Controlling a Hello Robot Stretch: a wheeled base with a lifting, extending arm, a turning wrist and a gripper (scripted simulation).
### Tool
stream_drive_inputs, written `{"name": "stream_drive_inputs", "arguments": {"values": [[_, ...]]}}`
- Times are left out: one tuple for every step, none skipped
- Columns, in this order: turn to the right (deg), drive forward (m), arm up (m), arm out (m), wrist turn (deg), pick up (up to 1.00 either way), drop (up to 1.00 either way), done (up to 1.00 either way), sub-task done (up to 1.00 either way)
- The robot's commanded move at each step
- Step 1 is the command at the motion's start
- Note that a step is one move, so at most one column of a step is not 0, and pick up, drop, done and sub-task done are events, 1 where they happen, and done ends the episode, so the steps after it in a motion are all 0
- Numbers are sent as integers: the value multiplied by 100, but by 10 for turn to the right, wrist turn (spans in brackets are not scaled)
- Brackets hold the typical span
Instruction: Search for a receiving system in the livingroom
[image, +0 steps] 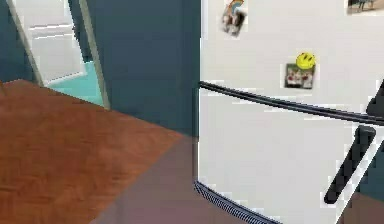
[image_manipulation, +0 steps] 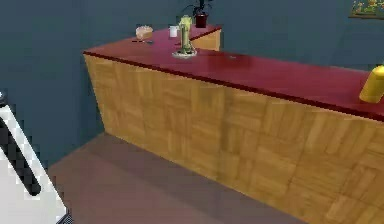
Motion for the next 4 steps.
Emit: {"name": "stream_drive_inputs", "arguments": {"values": [[-450,0,0,0,0,0,0,0,0],[-450,0,0,0,0,0,0,0,0],[-300,0,0,0,0,0,0,0,0],[0,100,0,0,0,0,0,0,0]]}}
